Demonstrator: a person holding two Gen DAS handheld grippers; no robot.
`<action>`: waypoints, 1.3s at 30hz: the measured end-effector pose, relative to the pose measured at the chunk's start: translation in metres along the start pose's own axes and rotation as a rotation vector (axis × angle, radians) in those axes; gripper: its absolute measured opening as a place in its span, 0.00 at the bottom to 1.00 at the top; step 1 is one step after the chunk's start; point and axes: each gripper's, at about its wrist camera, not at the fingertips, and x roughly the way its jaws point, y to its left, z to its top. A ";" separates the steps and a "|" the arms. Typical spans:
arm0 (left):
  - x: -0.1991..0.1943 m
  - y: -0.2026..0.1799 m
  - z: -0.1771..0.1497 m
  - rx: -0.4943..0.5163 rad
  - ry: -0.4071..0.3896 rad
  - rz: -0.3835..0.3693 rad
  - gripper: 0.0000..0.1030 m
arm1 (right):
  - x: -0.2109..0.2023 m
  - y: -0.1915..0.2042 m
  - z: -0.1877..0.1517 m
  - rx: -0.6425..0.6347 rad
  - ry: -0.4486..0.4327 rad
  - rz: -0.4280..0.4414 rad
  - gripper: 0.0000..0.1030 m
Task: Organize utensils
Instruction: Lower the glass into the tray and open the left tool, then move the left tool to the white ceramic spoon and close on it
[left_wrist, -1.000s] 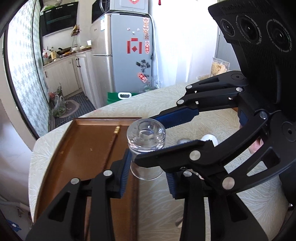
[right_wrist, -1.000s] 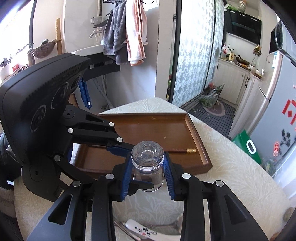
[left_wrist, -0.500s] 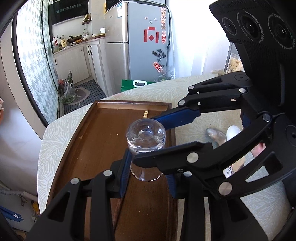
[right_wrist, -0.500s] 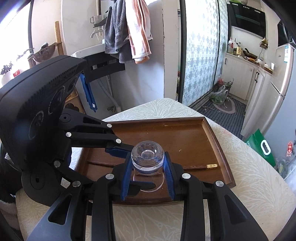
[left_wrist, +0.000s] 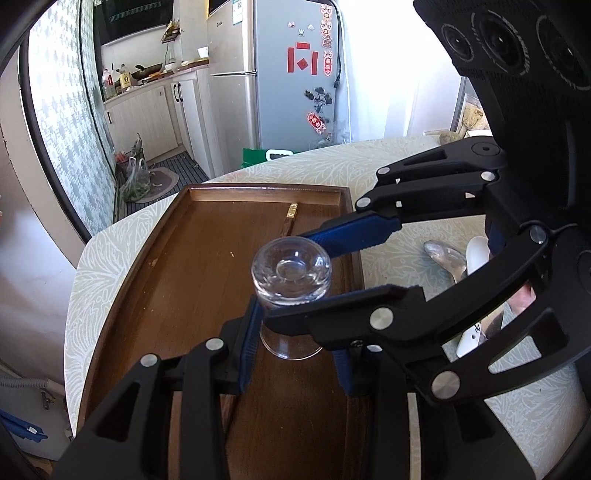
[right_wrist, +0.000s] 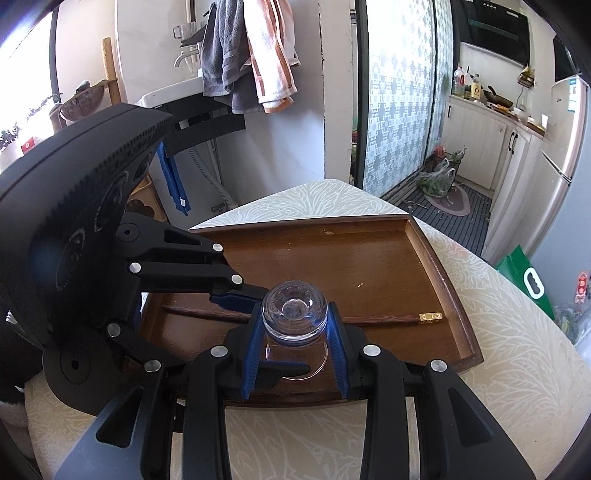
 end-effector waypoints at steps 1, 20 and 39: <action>0.003 0.001 0.000 -0.002 0.001 0.003 0.38 | 0.000 0.000 0.000 0.000 -0.004 -0.004 0.33; -0.044 0.008 0.006 -0.002 -0.081 -0.017 0.92 | -0.036 -0.024 -0.005 0.085 -0.068 -0.019 0.83; -0.042 -0.091 0.004 0.159 -0.055 -0.224 0.92 | -0.170 -0.036 -0.090 0.091 -0.048 -0.154 0.84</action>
